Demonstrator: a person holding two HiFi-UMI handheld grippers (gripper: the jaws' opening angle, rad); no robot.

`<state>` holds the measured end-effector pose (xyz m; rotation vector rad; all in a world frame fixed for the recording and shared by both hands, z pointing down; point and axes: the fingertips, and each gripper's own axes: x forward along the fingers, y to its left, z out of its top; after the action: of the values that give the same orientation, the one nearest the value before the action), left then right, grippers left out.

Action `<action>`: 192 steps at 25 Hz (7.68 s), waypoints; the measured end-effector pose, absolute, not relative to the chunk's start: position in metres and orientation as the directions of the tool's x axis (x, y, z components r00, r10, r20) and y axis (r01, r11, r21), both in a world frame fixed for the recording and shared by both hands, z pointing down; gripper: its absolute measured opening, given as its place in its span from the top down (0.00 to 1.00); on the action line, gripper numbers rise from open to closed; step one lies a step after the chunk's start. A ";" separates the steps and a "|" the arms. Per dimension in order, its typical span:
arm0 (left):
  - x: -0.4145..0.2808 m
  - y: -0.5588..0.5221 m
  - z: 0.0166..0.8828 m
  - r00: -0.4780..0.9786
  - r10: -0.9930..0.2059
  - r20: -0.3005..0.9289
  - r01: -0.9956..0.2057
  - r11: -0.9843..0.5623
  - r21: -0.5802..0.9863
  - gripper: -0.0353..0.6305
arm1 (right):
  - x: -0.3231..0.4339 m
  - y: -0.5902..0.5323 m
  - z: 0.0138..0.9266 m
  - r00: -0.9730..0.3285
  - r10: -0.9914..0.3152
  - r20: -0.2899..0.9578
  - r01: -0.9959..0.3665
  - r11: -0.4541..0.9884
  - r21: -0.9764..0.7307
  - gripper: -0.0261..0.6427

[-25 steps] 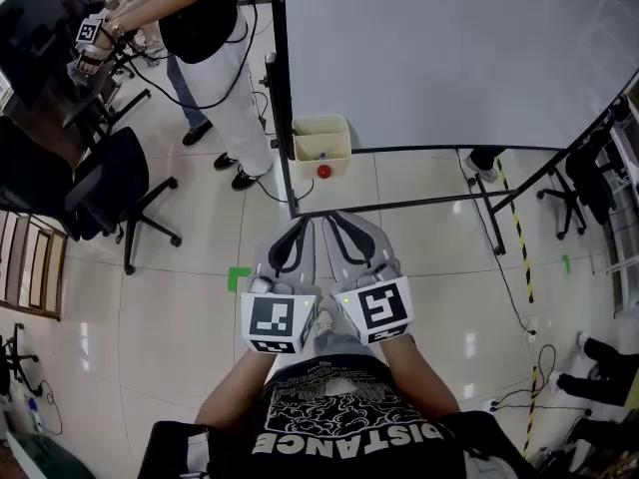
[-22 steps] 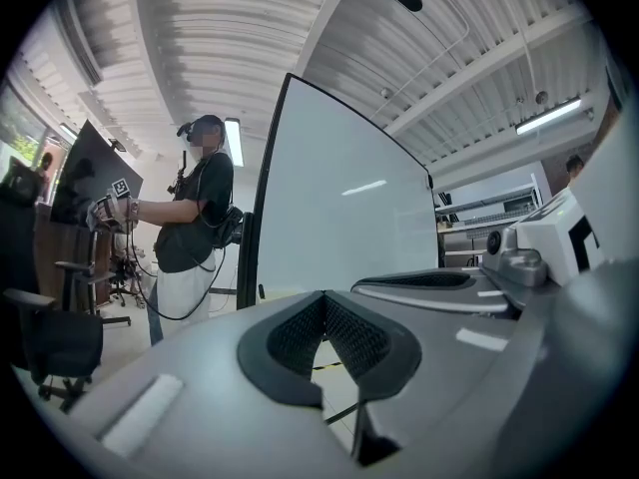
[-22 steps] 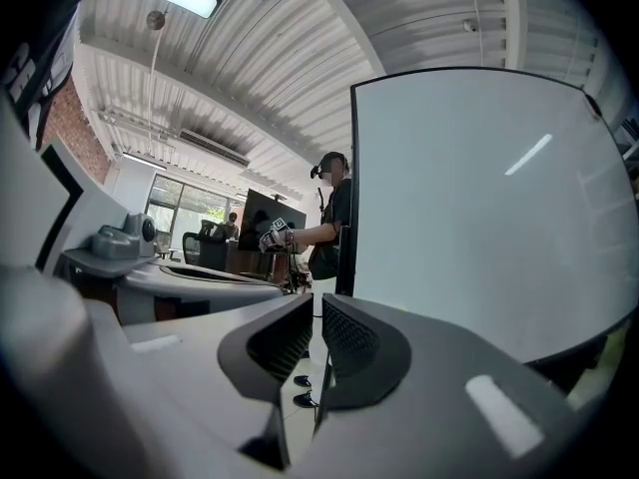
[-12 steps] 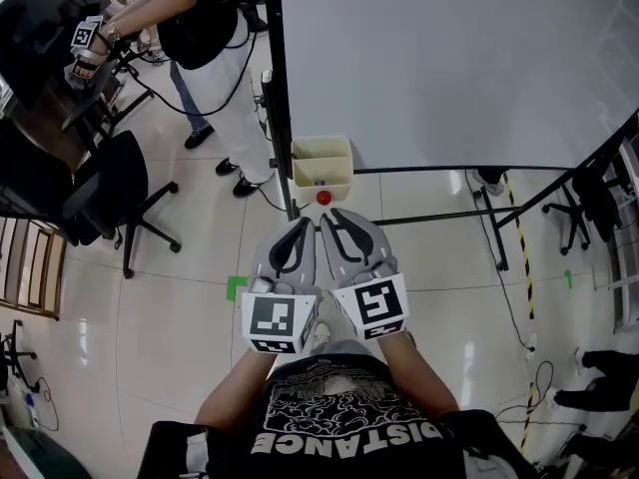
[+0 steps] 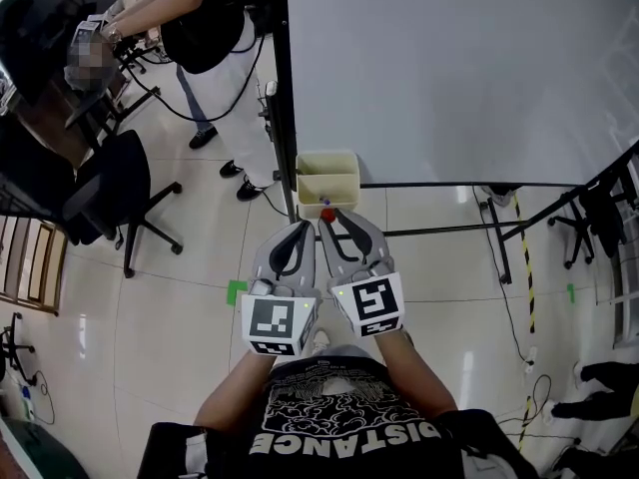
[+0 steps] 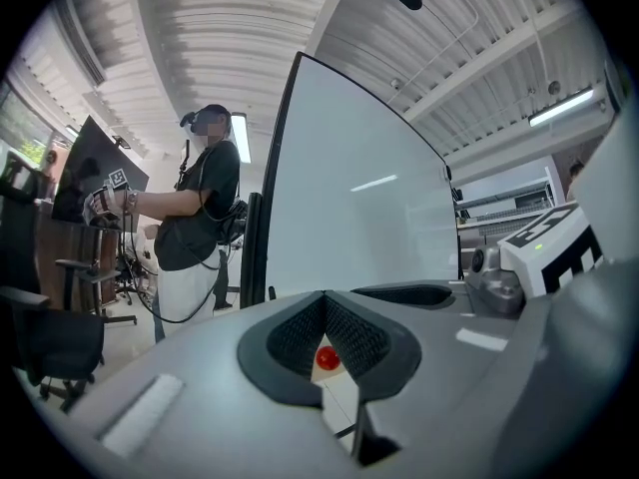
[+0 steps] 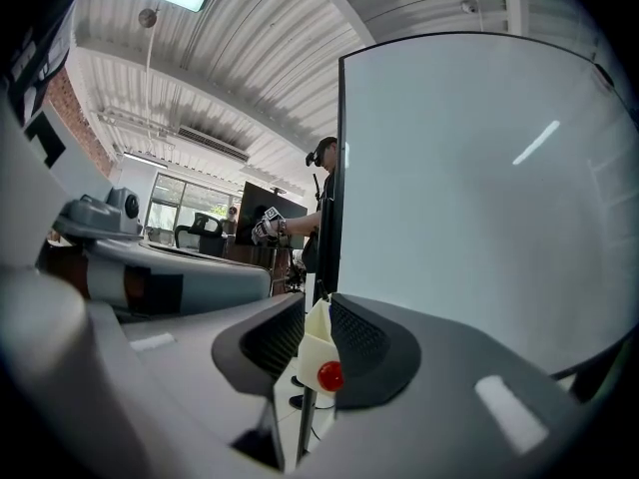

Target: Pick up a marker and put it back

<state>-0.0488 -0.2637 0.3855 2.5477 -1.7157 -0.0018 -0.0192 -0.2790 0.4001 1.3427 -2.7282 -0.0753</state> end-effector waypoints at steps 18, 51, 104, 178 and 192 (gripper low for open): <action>-0.056 -0.286 0.400 0.348 -0.934 0.082 -0.937 -0.344 0.060 0.94 | -0.027 -0.321 0.429 -0.598 -0.796 0.095 -0.792 0.605 0.085 0.81; -0.064 -0.290 0.395 0.323 -0.944 0.064 -0.946 -0.320 0.057 0.94 | -0.026 -0.323 0.413 -0.585 -0.809 0.062 -0.800 0.588 0.123 0.90; -0.051 -0.213 0.378 0.425 -0.905 0.038 -0.905 -0.423 0.048 0.94 | -0.004 -0.218 0.354 -0.490 -0.869 -0.070 -0.867 0.478 0.145 0.90; -0.064 -0.286 0.389 0.379 -0.924 0.050 -0.925 -0.376 0.052 0.94 | -0.023 -0.320 0.430 -0.511 -0.854 0.100 -0.831 0.521 0.195 0.90; -0.064 -0.284 0.389 0.380 -0.923 0.055 -0.924 -0.378 0.053 0.94 | -0.025 -0.316 0.425 -0.518 -0.850 0.094 -0.828 0.526 0.194 0.90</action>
<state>-0.0641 -0.2840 0.3886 2.5474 -1.7083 0.0248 -0.0246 -0.3162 0.4254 1.4368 -2.5858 -0.1862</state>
